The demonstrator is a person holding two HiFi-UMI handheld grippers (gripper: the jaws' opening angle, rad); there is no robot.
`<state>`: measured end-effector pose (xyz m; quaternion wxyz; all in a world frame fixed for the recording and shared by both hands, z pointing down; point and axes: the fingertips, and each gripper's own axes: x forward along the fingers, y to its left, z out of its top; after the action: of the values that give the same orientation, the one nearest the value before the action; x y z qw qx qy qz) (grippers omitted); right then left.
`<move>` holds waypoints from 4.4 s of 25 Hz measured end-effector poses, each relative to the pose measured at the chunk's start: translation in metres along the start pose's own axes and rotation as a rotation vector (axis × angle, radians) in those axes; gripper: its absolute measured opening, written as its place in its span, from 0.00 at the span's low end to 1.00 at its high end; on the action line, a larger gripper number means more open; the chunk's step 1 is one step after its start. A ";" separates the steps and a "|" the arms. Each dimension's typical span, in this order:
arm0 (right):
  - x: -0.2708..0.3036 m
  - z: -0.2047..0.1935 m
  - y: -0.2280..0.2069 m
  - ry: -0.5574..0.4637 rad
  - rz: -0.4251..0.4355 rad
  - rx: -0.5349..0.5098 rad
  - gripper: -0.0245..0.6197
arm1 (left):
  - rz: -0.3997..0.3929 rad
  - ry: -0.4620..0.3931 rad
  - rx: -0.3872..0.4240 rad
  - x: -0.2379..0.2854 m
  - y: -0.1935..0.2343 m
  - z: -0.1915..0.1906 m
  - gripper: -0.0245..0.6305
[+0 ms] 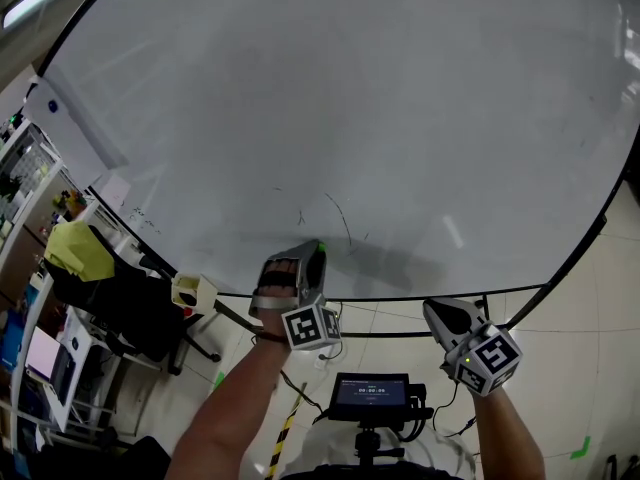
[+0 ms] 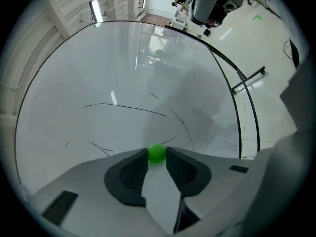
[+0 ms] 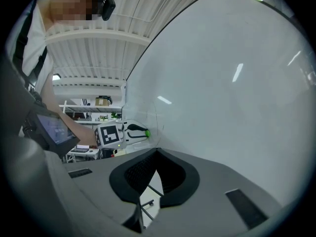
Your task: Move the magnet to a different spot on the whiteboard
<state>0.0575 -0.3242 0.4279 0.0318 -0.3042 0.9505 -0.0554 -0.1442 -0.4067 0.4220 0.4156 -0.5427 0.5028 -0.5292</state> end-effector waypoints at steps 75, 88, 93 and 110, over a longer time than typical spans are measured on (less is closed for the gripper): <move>-0.040 -0.042 0.273 0.072 -0.034 0.171 0.08 | -0.538 -0.430 -1.520 -0.335 -0.081 -0.164 0.23; -0.040 -0.037 0.271 0.054 -0.041 0.172 0.08 | -0.546 -0.433 -1.510 -0.331 -0.081 -0.154 0.23; -0.040 -0.032 0.275 0.045 -0.037 0.158 0.08 | -0.543 -0.434 -1.502 -0.330 -0.081 -0.151 0.23; -0.054 -0.025 0.262 0.028 -0.084 0.126 0.08 | -0.594 -0.455 -1.442 -0.324 -0.086 -0.123 0.23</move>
<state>-0.0515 -0.0791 0.4219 0.0351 -0.3406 0.9318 -0.1206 -0.2355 -0.0643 0.4679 -0.1022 -0.8820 0.4582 -0.0399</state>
